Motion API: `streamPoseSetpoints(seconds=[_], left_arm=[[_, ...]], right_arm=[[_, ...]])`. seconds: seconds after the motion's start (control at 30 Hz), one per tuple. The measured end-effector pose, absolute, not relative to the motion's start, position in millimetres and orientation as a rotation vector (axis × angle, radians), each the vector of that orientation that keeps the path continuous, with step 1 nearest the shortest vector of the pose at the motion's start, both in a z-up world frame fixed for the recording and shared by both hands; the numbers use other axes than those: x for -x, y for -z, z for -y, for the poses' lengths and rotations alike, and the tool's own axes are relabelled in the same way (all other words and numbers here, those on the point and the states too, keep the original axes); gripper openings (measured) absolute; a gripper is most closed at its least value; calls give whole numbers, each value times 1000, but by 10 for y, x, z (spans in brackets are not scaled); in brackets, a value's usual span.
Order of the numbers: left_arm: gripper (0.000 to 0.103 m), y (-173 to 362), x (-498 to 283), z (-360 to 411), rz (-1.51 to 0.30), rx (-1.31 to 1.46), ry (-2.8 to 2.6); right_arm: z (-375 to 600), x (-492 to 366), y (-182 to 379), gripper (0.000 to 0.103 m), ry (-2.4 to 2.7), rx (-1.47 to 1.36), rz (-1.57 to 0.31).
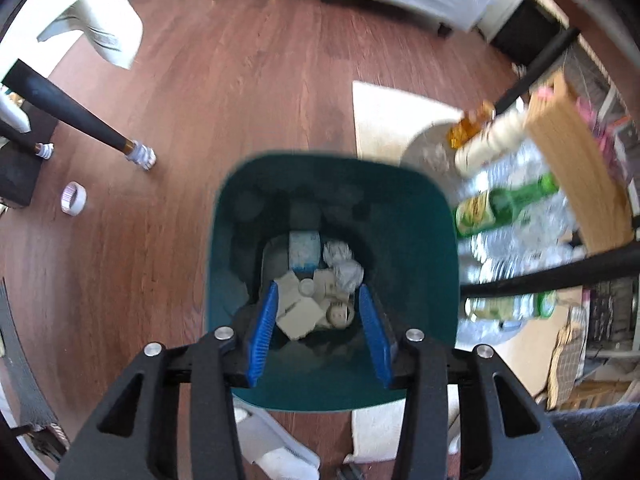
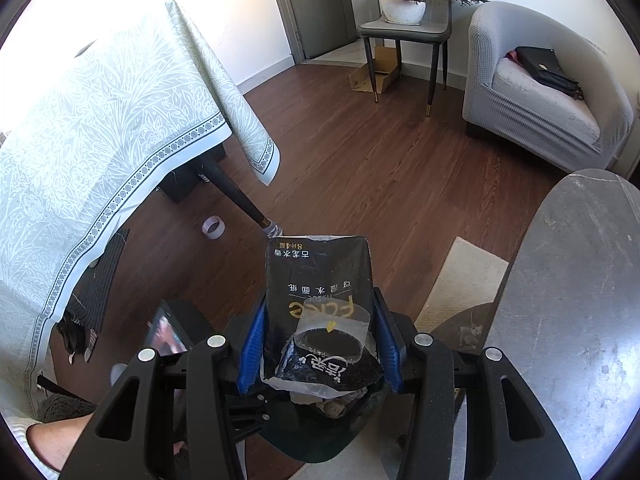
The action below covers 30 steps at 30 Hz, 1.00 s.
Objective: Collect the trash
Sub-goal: 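Lower the black snack bag into the green bin and open the right tool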
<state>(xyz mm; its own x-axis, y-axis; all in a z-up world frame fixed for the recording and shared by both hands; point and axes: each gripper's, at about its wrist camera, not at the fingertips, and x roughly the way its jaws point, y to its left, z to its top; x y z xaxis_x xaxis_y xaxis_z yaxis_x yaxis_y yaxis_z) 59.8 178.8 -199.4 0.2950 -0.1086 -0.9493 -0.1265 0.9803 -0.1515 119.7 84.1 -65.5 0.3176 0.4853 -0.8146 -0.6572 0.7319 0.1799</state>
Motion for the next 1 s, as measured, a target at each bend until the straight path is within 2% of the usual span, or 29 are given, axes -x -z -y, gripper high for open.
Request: streamPoseSetpoints(seconds=[0.43, 0.67, 1.0], left_arm=[[32, 920, -507, -2507, -872, 448, -129], [24, 646, -546, -2333, -815, 352, -131], [21, 423, -522, -2109, -800, 247, -49]], right_arm=[[-1170, -1036, 1033, 49, -790, 308, -1043], [-1306, -1003, 1452, 49, -789, 357, -1119], [-1283, -1055, 1997, 49, -767, 357, -1228]])
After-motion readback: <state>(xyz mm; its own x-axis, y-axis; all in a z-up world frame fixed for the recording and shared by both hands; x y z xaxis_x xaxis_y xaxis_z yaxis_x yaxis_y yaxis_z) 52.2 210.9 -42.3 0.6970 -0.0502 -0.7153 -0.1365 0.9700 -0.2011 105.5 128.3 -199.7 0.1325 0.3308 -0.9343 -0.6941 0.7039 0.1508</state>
